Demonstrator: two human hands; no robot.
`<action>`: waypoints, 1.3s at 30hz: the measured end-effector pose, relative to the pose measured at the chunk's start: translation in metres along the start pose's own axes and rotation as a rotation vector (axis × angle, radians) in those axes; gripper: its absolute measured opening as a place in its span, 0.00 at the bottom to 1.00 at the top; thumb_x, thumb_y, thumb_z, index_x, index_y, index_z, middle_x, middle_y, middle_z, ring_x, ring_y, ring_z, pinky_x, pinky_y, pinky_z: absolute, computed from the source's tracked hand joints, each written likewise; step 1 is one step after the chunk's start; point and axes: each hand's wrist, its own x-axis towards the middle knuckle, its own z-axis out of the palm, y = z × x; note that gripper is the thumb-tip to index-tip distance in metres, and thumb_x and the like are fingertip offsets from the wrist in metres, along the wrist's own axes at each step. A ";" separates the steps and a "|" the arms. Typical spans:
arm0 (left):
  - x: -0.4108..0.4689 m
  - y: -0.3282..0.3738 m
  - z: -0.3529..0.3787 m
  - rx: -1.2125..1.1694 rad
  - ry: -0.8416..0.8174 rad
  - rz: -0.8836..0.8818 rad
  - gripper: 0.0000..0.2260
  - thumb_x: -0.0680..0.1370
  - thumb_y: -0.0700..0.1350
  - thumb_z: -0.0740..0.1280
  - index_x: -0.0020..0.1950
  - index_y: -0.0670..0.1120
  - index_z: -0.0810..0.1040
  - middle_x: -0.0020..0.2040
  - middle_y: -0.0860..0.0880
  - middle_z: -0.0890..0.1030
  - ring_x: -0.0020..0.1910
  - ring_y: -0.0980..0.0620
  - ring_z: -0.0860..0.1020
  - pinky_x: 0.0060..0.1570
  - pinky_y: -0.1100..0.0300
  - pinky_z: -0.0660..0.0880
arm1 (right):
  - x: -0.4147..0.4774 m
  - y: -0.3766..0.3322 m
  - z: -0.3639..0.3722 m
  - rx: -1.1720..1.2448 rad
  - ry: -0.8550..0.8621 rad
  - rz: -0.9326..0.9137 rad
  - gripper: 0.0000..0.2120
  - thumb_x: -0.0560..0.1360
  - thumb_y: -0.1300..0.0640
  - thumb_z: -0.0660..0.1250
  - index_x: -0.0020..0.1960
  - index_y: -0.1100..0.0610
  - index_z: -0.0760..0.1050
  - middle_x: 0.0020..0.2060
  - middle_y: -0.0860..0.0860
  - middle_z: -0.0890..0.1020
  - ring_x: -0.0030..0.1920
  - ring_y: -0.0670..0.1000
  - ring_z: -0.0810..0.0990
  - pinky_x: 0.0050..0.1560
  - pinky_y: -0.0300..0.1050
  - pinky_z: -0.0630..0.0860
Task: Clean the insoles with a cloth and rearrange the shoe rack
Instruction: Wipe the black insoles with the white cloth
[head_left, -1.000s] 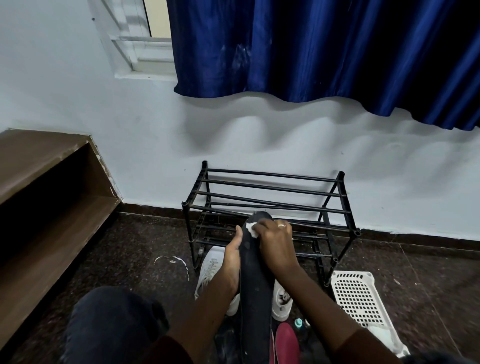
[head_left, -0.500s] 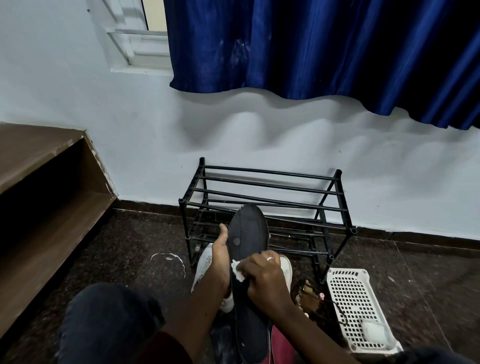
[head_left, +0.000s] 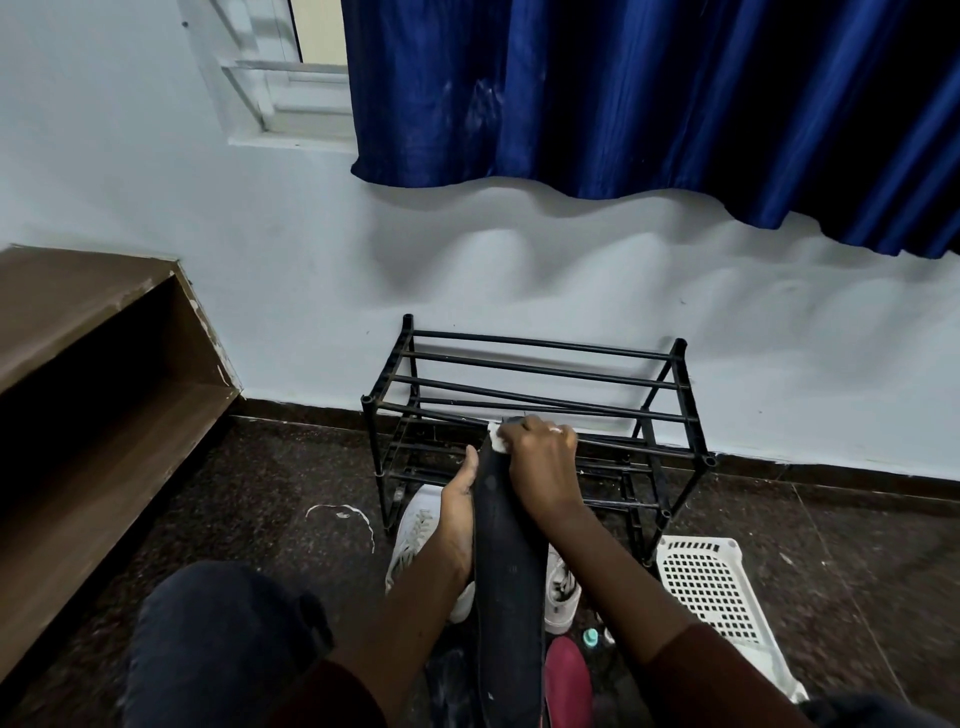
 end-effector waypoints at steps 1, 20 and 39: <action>0.001 -0.001 -0.001 -0.005 0.008 0.006 0.27 0.80 0.60 0.53 0.54 0.39 0.79 0.43 0.39 0.83 0.40 0.45 0.83 0.39 0.57 0.81 | 0.006 0.001 -0.002 -0.001 -0.038 0.023 0.11 0.67 0.68 0.65 0.45 0.58 0.81 0.41 0.56 0.81 0.42 0.60 0.79 0.50 0.53 0.67; 0.007 0.007 -0.016 0.072 0.023 0.016 0.31 0.78 0.62 0.55 0.56 0.35 0.79 0.51 0.36 0.81 0.47 0.42 0.82 0.49 0.54 0.79 | -0.061 0.001 0.025 0.057 0.169 -0.196 0.14 0.62 0.61 0.55 0.38 0.54 0.79 0.35 0.48 0.78 0.33 0.52 0.76 0.48 0.47 0.62; 0.008 0.011 -0.010 0.098 0.051 0.053 0.30 0.78 0.62 0.55 0.52 0.38 0.83 0.53 0.37 0.82 0.49 0.43 0.81 0.53 0.53 0.78 | -0.042 0.001 0.011 -0.039 0.111 -0.111 0.10 0.50 0.63 0.62 0.29 0.56 0.78 0.27 0.51 0.75 0.25 0.55 0.74 0.32 0.46 0.74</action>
